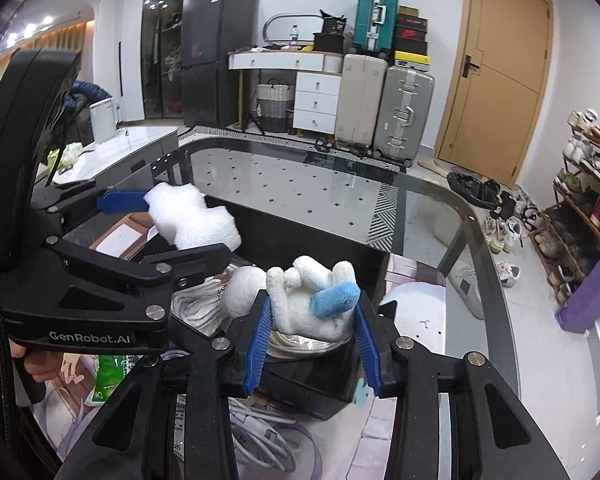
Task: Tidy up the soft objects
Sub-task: 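Lower the plush toy into the box and open the right tool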
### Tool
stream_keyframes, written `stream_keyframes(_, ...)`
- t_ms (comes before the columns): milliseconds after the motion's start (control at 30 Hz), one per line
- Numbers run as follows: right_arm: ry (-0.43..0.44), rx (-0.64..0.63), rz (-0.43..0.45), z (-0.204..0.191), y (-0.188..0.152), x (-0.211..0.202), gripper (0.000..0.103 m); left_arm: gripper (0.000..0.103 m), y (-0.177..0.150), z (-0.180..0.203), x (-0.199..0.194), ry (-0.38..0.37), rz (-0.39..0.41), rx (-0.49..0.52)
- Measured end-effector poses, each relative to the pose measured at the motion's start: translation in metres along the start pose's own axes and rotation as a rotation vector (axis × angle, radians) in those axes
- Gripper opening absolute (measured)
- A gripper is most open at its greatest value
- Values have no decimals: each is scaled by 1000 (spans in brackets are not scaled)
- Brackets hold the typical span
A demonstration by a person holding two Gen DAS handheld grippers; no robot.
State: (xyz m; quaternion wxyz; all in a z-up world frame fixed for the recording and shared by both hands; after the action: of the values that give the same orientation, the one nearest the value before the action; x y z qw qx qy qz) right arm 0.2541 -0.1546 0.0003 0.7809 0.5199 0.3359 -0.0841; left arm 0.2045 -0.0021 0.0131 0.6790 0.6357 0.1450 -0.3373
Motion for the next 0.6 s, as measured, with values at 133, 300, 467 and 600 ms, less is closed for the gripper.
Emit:
stream_keyframes(133, 11, -25, -5, -4, 0, 5, 40, 89, -1, -3, 1, -4, -6, 3)
stream_keyframes(300, 13, -33, -11, 1, -4, 9, 40, 89, 0, -4, 1, -16, -8, 1)
stream_keyframes(467, 41, -39, -23, -2, -8, 11, 40, 89, 4, -5, 2, -16, -4, -3)
stream_keyframes(600, 60, -47, -19, -5, -9, 10, 52, 89, 6, -4, 3, -19, -3, -2)
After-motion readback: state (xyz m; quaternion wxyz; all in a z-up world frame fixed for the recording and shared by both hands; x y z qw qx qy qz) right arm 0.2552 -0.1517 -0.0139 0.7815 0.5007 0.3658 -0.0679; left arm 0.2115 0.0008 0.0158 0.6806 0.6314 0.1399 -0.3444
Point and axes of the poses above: each gripper's, at about its wrist camera, not at the fingertips, and x roughly the way its jaws point, z to its right, y to its top, the point moved 5 cm from there along x, roughly the way its jaws point, and after that the axes turned 12 degrees about -y, right-handed, at the moved point
